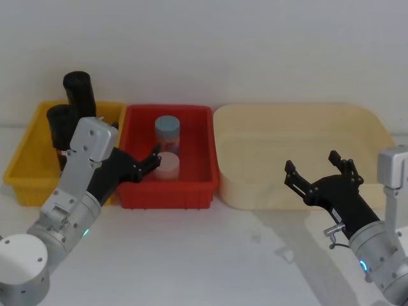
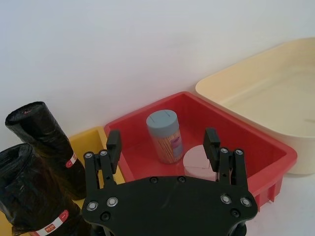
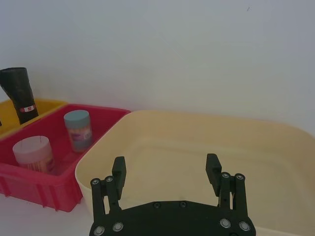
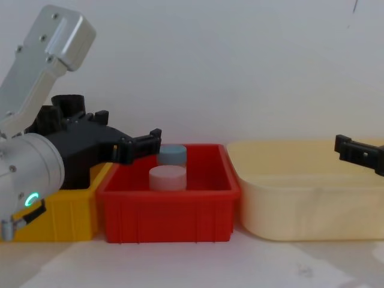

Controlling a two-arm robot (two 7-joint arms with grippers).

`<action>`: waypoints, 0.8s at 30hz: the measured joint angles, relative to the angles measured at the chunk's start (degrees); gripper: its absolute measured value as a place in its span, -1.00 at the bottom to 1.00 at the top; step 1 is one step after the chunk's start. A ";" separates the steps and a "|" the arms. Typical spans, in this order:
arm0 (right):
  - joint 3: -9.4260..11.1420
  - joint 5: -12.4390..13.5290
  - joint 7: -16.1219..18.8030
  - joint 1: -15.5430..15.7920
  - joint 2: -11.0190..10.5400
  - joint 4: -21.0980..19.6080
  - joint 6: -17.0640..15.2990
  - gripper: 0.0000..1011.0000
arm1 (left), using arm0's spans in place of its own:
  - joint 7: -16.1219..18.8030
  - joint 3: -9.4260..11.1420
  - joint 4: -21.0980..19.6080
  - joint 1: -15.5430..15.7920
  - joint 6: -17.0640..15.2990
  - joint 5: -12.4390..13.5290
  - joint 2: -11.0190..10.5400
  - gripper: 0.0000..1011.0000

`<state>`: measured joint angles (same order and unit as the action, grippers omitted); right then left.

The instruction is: Pick up the garbage bag with the one hand and transfer it to the other hand.

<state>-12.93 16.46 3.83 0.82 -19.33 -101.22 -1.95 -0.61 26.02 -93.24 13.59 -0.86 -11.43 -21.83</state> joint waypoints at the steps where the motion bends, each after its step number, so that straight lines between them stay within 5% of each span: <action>1: 0.02 0.03 0.07 -0.06 0.00 0.05 0.00 0.98 | 0.06 -0.01 -0.22 0.00 -0.19 0.08 0.03 0.98; 9: 0.37 1.59 2.70 -1.62 -0.22 0.69 -0.18 0.98 | 1.29 -0.52 -3.99 -0.57 -3.49 0.50 0.05 0.98; 16: 0.53 4.07 6.59 -4.44 -0.49 1.31 -0.78 0.98 | 3.85 -2.82 -11.27 -3.48 -8.94 0.50 -0.80 0.98; 24: -1.06 6.65 11.65 -10.03 -0.32 3.20 -2.28 0.98 | 5.67 -9.05 -19.62 -9.32 -15.04 -1.59 -3.53 0.98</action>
<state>-13.99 23.11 15.47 -9.21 -19.66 -98.02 -4.23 5.06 16.96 -112.86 4.26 -15.90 -13.01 -25.36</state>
